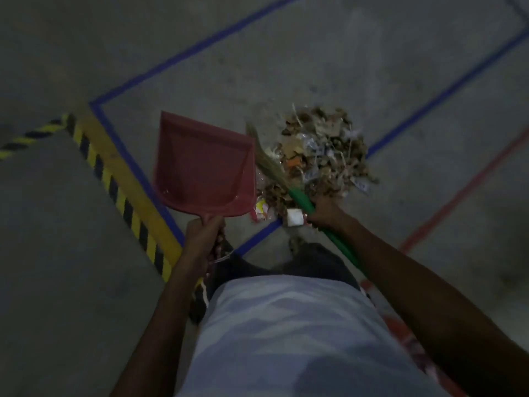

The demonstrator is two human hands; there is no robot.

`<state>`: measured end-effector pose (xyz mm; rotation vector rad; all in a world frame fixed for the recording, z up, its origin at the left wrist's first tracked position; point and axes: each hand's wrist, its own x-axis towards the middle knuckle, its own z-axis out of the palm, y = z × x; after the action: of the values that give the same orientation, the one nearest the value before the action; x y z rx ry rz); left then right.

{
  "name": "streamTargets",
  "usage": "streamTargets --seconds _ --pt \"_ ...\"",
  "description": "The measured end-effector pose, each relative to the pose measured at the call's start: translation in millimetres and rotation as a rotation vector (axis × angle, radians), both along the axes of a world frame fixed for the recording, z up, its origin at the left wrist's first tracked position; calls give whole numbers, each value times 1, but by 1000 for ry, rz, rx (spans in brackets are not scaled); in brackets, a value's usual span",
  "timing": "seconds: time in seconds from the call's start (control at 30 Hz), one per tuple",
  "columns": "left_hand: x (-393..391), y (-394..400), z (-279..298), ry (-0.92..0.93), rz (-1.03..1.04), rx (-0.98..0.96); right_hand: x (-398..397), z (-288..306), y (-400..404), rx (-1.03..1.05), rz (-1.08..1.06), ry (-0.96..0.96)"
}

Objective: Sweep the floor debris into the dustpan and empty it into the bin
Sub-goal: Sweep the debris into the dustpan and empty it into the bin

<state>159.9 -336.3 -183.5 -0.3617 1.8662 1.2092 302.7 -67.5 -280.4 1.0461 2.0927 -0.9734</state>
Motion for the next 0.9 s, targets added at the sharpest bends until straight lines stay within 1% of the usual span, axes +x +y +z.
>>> streamTargets --seconds 0.1,0.2,0.27,0.4,0.5,0.6,0.67,0.8,0.9 --pt "-39 -11 -13 -44 -125 8 -2 -9 -33 -7 12 -82" --pt "-53 -16 -36 -87 -178 5 7 -35 -56 -66 66 -171" --pt "-56 -14 -54 -73 -176 -22 11 -57 -64 -89 125 -216" --pt "-44 -10 -106 -54 -121 -86 19 -110 -66 -33 253 -318" --pt "-25 -3 -155 -78 -95 -183 34 -162 -56 16 212 -365" --pt "-10 17 -207 -84 -32 -199 45 -216 -36 139 125 -341" --pt "2 31 -243 -72 12 -193 53 -250 -20 232 104 -316" --pt "33 58 -310 -46 74 -195 83 -304 14 378 137 -253" --pt "57 70 -351 -70 97 -213 110 -332 32 422 195 -200"
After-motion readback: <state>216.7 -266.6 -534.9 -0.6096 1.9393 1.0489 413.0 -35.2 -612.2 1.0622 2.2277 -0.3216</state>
